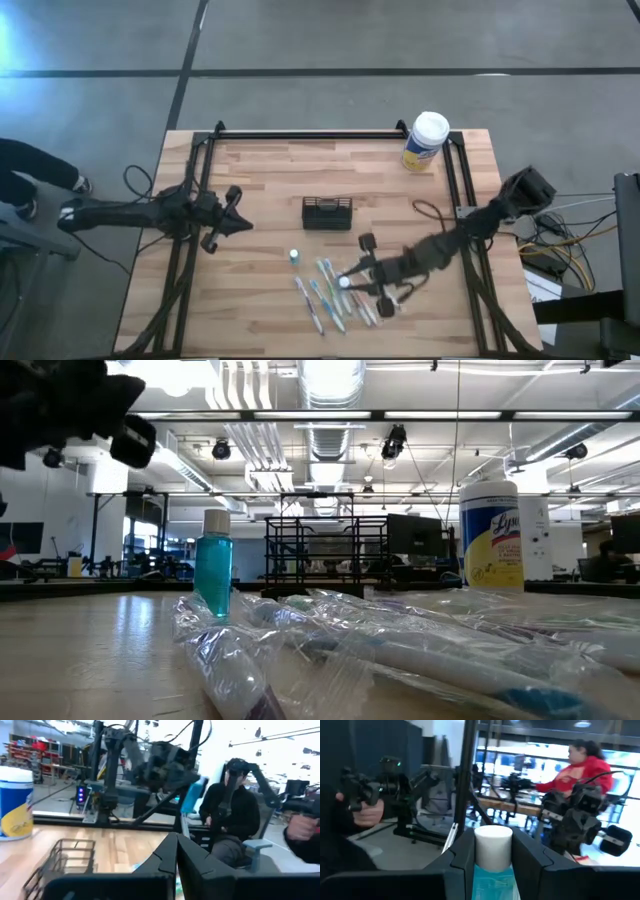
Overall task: Pick & Place toothbrushing station
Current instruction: Put the bottom blue mouthwash bottle into the black wire organizer
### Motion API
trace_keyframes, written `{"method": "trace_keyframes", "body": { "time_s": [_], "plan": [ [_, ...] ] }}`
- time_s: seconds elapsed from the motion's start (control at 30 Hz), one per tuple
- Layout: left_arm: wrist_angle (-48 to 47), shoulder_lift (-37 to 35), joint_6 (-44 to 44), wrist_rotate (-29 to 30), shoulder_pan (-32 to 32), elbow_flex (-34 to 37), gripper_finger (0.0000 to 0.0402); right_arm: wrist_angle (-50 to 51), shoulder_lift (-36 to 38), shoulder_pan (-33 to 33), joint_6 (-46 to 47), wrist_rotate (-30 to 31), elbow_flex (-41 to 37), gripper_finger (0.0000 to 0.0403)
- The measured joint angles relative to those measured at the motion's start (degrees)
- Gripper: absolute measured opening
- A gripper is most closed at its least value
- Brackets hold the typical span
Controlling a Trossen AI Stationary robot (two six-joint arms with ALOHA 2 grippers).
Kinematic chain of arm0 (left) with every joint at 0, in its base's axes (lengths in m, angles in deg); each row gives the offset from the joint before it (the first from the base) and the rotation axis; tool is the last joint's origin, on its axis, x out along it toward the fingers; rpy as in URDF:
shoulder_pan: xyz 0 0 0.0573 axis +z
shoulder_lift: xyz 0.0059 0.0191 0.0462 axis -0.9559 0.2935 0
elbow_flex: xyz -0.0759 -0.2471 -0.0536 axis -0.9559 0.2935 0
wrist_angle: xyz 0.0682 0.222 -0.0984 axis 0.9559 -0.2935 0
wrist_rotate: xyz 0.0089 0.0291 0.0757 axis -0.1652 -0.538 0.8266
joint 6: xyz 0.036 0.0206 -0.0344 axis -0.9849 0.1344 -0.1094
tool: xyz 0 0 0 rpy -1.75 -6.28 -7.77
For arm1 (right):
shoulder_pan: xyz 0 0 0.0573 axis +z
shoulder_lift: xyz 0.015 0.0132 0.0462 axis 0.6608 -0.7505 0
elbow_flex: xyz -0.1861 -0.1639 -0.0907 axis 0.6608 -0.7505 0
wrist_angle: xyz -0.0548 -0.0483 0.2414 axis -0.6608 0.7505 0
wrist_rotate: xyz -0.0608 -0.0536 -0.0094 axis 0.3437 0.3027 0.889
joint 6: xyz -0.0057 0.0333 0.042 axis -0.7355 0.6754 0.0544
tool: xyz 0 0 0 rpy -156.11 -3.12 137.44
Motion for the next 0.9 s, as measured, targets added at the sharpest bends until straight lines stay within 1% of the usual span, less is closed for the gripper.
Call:
{"method": "trace_keyframes", "body": {
  "time_s": [0.07,0.17,0.27,0.33,0.43,0.5,0.6,0.7,0.83,0.9],
  "plan": [
    [0.33,3.26,-0.05,0.24,-1.08,-2.03,0.0033,0.02,-0.09,-2.97,0.04,-6.39,0.28,0.0087],
    [1.86,8.28,-1.93,0.25,-2.78,-4.94,0.0075,0.01,-0.42,-6.59,-0.04,-16.36,1.76,0.0087],
    [4.60,13.35,-3.48,0.25,-3.71,-6.92,0.0131,0.08,-0.42,-9.76,-0.20,-25.28,3.32,0.0087],
    [8.02,16.74,-3.43,0.27,-3.80,-8.06,0.0174,0.30,-0.42,-11.58,-0.22,-28.18,4.32,0.0087],
    [11.34,22.34,-2.06,0.30,-3.88,-9.86,0.0239,0.46,-0.42,-13.83,-0.24,-29.17,5.44,0.0087],
    [11.28,26.08,-1.52,0.35,-4.11,-11.24,0.0277,0.60,-0.42,-14.89,-0.52,-29.12,5.95,0.0087],
    [12.33,31.43,-1.74,0.45,-4.36,-14.33,0.0318,0.85,-0.44,-15.55,-1.01,-26.79,6.48,0.0087],
    [11.55,36.17,-2.77,0.38,-4.48,-16.98,0.0337,0.72,-0.45,-16.02,-2.64,-25.98,6.32,0.0087],
    [12.06,40.61,-4.61,0.22,-4.49,-20.43,0.0339,0.85,-0.56,-17.30,-2.57,-25.60,5.91,0.0087],
    [11.94,42.82,-5.44,0.19,-4.53,-22.21,0.0338,-0.88,-1.51,-17.80,-2.50,-24.76,5.91,0.0087]
  ]
}}
